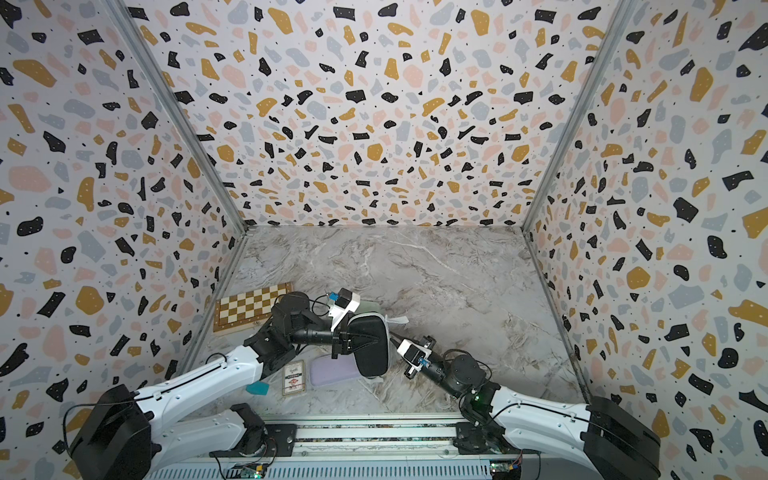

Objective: Put umbrellas into zippered umbrella sleeves
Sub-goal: Zip the zipper on the umbrella sleeve.

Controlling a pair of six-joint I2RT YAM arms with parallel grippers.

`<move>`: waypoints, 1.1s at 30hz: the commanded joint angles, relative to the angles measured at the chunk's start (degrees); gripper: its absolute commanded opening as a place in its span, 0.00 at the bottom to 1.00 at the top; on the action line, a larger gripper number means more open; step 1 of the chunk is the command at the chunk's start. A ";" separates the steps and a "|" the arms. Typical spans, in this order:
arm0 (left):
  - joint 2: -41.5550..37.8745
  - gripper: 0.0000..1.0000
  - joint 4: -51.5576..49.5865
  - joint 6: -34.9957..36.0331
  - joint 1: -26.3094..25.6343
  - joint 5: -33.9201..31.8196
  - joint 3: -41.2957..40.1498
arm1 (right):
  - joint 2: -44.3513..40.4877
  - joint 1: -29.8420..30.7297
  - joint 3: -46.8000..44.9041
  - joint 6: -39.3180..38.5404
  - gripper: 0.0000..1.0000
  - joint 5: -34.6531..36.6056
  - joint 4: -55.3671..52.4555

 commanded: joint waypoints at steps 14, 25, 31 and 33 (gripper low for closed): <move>1.54 0.00 5.23 -5.07 -0.16 -3.23 4.79 | -0.72 0.87 2.23 1.27 0.00 3.82 -8.01; 4.40 0.00 3.25 -7.51 0.01 -6.29 10.97 | -4.61 1.65 -0.88 5.97 0.00 7.19 -10.72; 4.72 0.00 2.17 -7.65 0.17 -8.23 12.49 | -4.13 3.11 -1.81 7.36 0.00 8.79 -10.63; 4.18 0.00 2.38 -7.69 0.18 -9.73 12.37 | -3.78 3.38 -1.90 7.45 0.00 9.24 -10.59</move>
